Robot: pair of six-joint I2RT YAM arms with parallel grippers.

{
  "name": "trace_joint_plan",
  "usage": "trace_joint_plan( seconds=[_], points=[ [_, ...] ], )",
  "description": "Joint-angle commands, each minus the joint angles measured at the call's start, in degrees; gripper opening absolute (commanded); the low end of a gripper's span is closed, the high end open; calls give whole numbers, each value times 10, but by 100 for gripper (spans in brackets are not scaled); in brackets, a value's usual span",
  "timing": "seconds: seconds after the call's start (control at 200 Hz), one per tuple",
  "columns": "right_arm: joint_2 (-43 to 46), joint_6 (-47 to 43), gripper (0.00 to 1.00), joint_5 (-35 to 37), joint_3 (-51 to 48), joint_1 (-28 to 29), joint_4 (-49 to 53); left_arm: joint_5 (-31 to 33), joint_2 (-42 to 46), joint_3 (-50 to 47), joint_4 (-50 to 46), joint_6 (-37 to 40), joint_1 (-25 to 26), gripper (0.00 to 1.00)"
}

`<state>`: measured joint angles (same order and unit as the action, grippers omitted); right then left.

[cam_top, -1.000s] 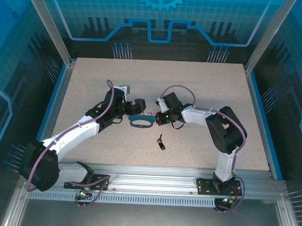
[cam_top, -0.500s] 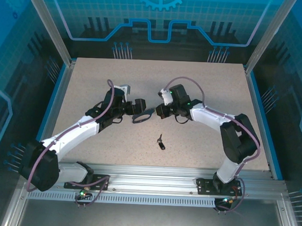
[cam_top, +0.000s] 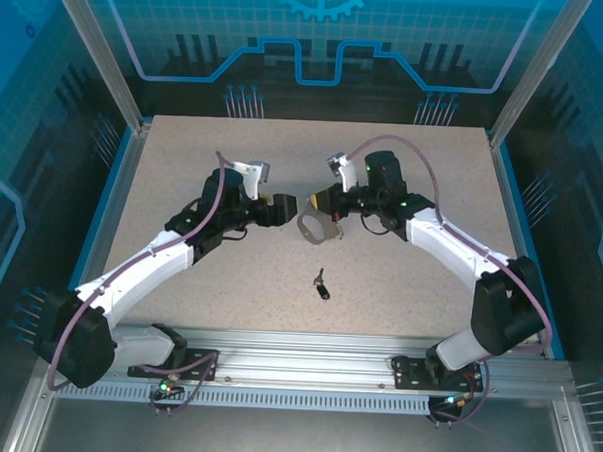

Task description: Put the keys on the keyring

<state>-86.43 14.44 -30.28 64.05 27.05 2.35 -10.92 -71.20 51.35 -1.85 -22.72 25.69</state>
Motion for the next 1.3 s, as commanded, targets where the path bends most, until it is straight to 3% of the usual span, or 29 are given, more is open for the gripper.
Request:
trace_joint_plan(
  seconds=[0.0, 0.31, 0.53, 0.93, 1.295],
  points=[
    [26, -4, 0, -64, -1, -15, -40, -84, 7, 6, 75, -6, -12, 78],
    [-13, 57, 0, -186, -4, -46, -142, -206, -2, -20, 213, -66, -57, 48],
    [-42, 89, 0, -225, -1, -47, -193, -254, -29, -20, 280, -95, -70, 48],
    [-35, 121, 0, -223, -20, -47, -227, -291, -80, -27, 362, -154, -69, 42],
    [-17, 132, 0, -211, -29, -46, -239, -300, -92, -27, 375, -159, -53, 36]
  ],
)
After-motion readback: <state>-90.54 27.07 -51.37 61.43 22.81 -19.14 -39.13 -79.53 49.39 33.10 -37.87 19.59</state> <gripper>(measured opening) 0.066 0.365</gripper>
